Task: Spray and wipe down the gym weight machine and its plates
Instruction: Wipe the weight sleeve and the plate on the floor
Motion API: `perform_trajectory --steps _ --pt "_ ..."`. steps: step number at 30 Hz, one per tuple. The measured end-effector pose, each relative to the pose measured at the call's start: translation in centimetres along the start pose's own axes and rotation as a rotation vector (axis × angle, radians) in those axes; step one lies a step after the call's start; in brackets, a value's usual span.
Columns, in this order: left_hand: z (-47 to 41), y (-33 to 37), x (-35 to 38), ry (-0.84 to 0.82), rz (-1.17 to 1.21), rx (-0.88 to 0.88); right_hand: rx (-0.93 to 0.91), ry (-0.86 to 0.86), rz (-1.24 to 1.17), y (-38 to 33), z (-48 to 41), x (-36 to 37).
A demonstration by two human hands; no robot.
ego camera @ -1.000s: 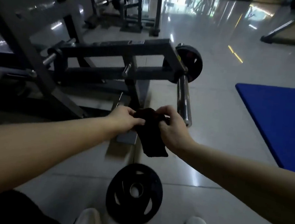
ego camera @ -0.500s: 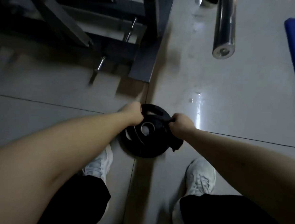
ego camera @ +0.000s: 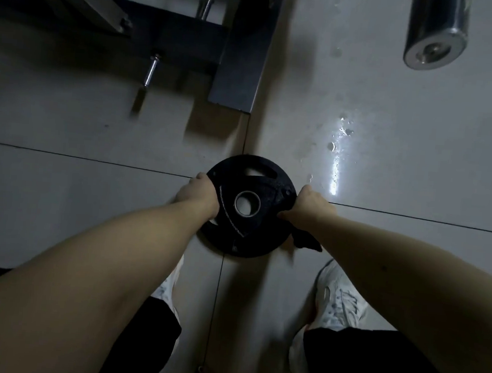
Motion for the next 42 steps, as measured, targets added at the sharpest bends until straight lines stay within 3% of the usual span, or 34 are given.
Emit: perform_trajectory --steps 16,21,25,28,32,35,38,40,42 --pt "-2.0 -1.3 -0.6 0.025 0.060 -0.001 -0.028 -0.058 -0.032 -0.2 -0.8 -0.1" --pt "-1.2 -1.6 -0.7 0.017 -0.002 0.044 -0.007 0.140 -0.417 -0.3 -0.5 -3.2" --pt "-1.1 -2.1 -0.8 0.004 0.061 0.078 -0.182 0.365 -0.562 -1.9 -1.5 -3.9" --pt "-1.3 -2.8 0.0 0.002 0.215 0.091 -0.345 0.386 -0.546 -3.4 -1.9 -1.6" --pt "-1.8 -4.7 1.1 0.020 0.373 0.103 -0.514 0.255 -0.293 -5.0 0.9 6.1" --pt "-2.0 -5.7 1.7 0.017 0.498 0.067 -0.865 0.145 0.005 -4.5 3.1 8.9" --pt "-3.1 -6.2 2.7 0.019 0.602 -0.004 -1.081 0.265 0.039 -4.1 -0.4 5.6" --pt "-3.3 -6.4 3.2 0.026 0.666 -0.062 -1.026 0.317 -0.031 -4.7 -1.6 4.2" --pt "-3.2 -6.5 3.5 0.038 0.724 -0.113 -0.846 0.337 -0.172 -6.0 -0.9 4.6"
Point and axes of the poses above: each hand's wrist, its own z-axis away from the middle knuckle, its own x-axis out of the palm, y = z × x, the point moved 2 cm from there along -z, towards the middle knuckle, and after that the axes turned 4 degrees about y, right-handed, at the moved point
